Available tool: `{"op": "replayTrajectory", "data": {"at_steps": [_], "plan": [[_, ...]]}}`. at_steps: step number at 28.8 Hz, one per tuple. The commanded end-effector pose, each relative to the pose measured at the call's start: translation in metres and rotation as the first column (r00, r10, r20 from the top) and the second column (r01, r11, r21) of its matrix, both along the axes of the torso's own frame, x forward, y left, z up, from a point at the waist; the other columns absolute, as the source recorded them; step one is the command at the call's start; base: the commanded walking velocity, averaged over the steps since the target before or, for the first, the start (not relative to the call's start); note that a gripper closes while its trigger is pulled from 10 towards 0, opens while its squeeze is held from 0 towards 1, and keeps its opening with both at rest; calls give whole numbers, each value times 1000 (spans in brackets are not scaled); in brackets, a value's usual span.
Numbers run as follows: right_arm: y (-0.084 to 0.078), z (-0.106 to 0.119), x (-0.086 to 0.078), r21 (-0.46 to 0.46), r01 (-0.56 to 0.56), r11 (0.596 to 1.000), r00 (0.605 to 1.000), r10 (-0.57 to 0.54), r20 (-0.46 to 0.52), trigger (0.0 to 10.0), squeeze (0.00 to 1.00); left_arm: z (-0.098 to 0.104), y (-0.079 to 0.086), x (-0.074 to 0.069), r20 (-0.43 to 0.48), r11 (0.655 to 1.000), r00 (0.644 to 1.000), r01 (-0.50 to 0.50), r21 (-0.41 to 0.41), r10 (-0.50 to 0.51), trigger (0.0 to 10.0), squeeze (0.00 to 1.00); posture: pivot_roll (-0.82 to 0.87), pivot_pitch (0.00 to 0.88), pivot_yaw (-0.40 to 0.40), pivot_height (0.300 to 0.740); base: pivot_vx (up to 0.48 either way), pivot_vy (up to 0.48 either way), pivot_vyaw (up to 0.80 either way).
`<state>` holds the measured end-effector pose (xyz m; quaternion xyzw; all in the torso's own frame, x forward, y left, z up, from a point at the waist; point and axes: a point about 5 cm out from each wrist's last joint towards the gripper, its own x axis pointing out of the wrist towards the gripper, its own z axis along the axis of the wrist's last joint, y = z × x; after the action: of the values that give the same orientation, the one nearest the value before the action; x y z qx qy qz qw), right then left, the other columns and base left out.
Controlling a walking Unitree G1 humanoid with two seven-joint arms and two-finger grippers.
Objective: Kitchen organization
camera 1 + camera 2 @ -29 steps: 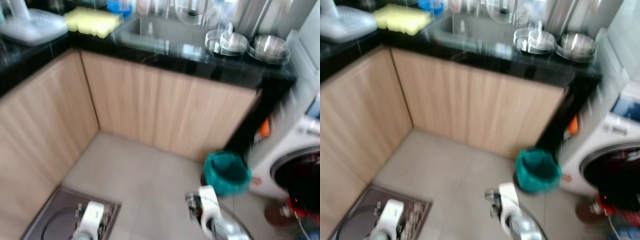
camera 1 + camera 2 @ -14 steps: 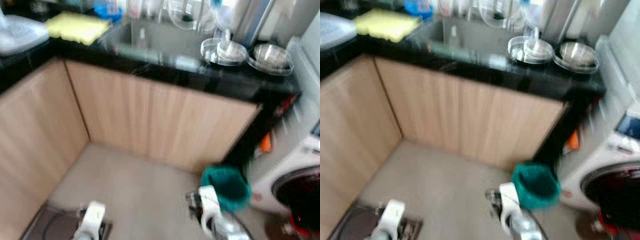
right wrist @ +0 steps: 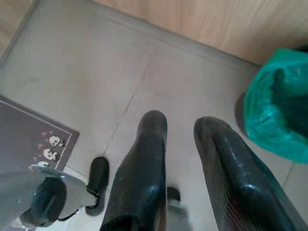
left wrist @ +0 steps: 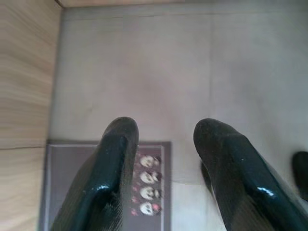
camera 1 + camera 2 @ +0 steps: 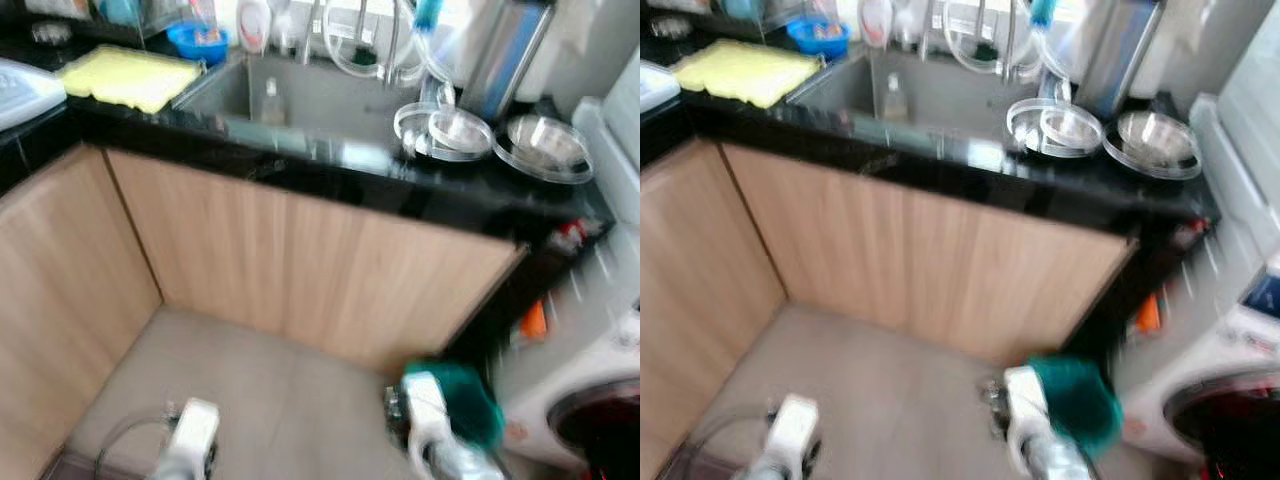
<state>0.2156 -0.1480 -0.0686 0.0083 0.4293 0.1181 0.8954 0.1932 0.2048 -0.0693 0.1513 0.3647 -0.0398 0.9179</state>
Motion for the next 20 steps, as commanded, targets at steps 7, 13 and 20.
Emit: {"op": "replayTrajectory", "data": {"at_steps": [7,13,20], "plan": [[-13,-1,-2,-29,15,999,1000,-16,-8,10000,0,-2,-8,-1,-2,1000,1000,15,-16,-15,10000,0,0,17,-56,732,357,0,0],[-14,-2,-4,-26,17,1000,1000,-17,-11,10000,0,-2,-11,-1,-5,1000,1000,24,-17,-24,10000,0,4,11,-57,732,356,0,0],[-14,-2,-4,-22,16,1000,1000,-16,-11,10000,0,-3,-12,-2,-11,999,1000,29,-16,-29,10000,0,3,5,-58,732,359,0,0]]}}
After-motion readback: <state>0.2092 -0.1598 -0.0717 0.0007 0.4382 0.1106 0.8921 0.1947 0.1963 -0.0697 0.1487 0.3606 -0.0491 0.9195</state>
